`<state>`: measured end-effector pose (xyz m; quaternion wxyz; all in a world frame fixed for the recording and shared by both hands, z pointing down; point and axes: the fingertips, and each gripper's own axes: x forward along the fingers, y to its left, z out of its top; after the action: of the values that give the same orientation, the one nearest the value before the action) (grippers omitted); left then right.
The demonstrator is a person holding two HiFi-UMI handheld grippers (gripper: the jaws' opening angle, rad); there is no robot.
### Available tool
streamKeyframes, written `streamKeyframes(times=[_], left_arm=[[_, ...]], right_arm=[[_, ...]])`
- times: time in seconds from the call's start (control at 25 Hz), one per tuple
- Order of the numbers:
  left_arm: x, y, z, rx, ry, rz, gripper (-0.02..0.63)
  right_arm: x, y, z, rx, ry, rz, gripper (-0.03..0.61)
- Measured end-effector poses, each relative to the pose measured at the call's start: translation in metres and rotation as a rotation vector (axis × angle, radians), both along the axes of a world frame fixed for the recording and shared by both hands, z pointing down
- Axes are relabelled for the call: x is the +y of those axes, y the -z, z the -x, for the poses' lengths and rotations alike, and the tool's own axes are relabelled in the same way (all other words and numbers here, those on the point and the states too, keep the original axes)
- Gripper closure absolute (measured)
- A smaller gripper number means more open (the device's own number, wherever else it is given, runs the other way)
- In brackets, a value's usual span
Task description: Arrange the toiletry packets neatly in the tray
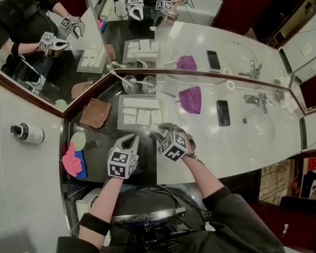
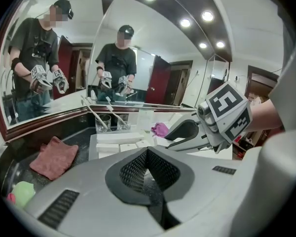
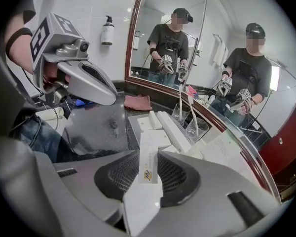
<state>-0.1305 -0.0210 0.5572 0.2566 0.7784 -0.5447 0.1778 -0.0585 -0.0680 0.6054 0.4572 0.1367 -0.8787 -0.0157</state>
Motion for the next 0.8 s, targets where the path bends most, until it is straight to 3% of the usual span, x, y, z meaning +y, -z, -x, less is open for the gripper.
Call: streamKeyframes(times=[0.52,0.8], left_arm=[[-0.042,-0.02,0.036,-0.001,0.02,0.019,0.614],[-0.045,-0.031,0.061,0.019,0.058,0.041,0.614]], right_arm=[[-0.07,-0.036,0.054,0.078,0.029,-0.011,0.457],[-0.081,-0.062,0.067,0.13,0.053,-0.005,0.454]])
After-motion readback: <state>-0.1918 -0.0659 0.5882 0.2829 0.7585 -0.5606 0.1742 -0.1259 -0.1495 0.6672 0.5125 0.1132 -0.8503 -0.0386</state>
